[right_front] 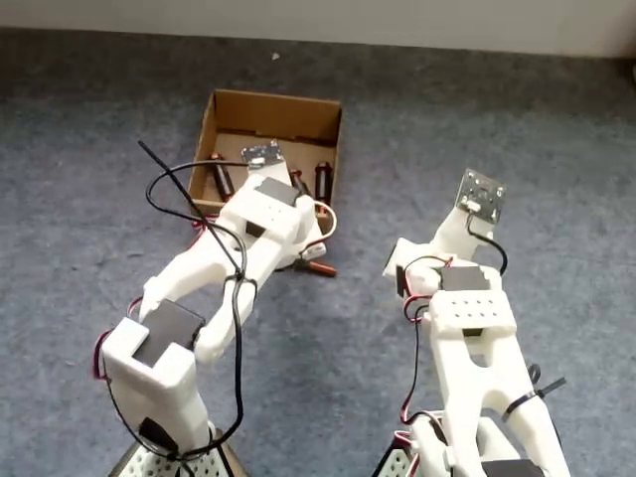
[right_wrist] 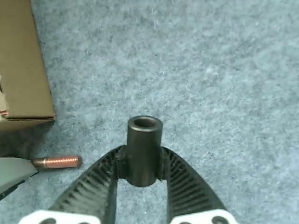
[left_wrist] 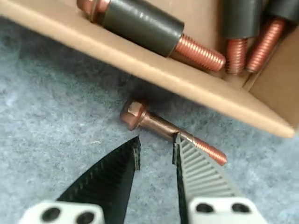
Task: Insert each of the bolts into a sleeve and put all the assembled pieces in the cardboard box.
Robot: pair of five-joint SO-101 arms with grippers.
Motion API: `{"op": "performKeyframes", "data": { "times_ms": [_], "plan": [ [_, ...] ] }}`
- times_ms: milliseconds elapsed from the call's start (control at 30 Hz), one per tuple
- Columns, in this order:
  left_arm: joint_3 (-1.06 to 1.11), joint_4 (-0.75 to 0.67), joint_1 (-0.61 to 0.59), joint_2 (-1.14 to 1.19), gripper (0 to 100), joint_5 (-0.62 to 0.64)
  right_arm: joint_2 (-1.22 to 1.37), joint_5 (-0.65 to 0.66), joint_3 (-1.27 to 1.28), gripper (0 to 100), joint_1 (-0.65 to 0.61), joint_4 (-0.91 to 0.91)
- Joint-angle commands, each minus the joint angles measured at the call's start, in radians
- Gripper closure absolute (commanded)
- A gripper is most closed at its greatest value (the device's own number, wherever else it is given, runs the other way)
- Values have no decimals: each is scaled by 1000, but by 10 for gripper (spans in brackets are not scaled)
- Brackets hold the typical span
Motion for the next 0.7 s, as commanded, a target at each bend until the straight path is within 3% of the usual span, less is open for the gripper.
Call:
{"op": "performKeyframes", "data": {
  "times_ms": [0, 667],
  "plan": [
    [-58, 3, -1, 53, 848, 11, -39, -2, -7, 994, 4, -18],
    [-97, 29, -111, 142, 848, 6, -38, 37, -5, 994, 4, -18]
  ]
}}
